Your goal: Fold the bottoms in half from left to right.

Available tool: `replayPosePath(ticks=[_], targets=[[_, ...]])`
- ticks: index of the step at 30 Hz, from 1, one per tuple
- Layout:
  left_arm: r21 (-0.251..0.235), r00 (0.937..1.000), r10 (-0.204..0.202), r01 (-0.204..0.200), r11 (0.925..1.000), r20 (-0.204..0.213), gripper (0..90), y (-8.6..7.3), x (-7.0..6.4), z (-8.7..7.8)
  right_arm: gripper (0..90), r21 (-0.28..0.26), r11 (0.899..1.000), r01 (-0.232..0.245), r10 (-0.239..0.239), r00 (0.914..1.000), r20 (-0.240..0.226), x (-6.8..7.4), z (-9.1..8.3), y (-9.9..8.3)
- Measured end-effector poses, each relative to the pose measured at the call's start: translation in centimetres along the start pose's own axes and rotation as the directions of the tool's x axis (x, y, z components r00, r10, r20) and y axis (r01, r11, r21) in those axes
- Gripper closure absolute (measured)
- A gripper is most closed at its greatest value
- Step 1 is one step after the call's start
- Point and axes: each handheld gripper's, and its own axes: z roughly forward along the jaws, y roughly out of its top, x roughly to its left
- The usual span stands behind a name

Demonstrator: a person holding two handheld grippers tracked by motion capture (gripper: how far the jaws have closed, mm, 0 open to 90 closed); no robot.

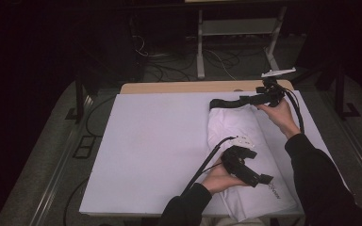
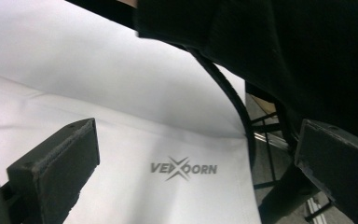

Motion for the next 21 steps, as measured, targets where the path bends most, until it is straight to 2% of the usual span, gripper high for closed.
replayPosePath(ticks=[4, 14, 21], targets=[[-0.016, 0.9997, -0.011, 0.011, 0.9998, -0.020, 0.0, 0.1, 0.5, -0.8, 0.0, -0.008, 1.000, -0.006, 0.006, 1.0000, -0.005, 0.3, -0.2, -0.4], [-0.041, 0.9968, -0.003, 0.000, 0.9992, -0.080, 0.0, 0.3, 1.6, -3.0, 0.0, -0.010, 1.000, -0.016, 0.015, 0.9998, -0.013, 0.7, -0.4, -1.3], [-0.051, 0.9939, -0.006, 0.000, 0.9987, -0.110, 0.0, 0.5, 2.6, -4.1, 0.0, -0.006, 1.000, -0.003, 0.003, 0.9999, -0.010, 1.1, -0.7, -1.7]])
